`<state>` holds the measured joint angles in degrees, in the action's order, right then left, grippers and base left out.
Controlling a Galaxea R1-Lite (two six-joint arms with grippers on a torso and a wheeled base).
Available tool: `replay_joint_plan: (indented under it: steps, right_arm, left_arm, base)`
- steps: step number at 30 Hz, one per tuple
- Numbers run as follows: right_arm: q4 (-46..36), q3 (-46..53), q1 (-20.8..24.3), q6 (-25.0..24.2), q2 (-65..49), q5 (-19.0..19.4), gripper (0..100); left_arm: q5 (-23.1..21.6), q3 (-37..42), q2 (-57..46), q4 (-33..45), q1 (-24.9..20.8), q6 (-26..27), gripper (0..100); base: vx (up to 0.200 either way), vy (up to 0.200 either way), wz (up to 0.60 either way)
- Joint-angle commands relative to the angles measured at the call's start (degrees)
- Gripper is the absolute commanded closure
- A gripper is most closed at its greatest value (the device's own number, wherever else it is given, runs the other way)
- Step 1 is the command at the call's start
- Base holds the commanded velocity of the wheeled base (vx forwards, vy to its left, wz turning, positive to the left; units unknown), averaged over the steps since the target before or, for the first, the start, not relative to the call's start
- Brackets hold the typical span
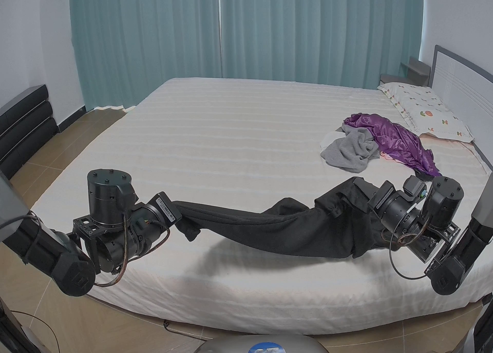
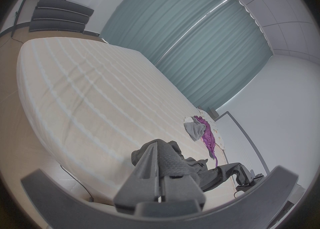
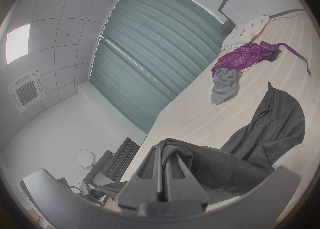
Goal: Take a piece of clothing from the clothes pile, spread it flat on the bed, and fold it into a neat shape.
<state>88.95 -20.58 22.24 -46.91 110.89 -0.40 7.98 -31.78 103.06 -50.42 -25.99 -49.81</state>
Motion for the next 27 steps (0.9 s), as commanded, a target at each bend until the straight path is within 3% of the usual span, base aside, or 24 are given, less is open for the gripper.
replay_joint_plan:
  steps: [1, 12, 27]
  right_arm:
    - [-0.01, 0.01, -0.18, -0.02, 0.12, 0.05, 100]
    - [0.08, 0.54, -0.09, -0.02, 0.65, -0.04, 100]
    - [0.78, 6.25, 0.26, 0.06, -1.90, -1.36, 100]
  left_arm:
    - [0.01, 0.05, -0.14, -0.03, -0.03, -0.02, 100]
    - [0.28, 1.19, -0.67, -0.03, 0.06, -0.11, 100]
    - [0.36, 4.10, -4.45, 0.41, -0.29, -0.02, 100]
  base:
    - [0.000, 0.200, 0.00]
    - [0.000, 0.200, 0.00]
    - [0.000, 0.000, 0.00]
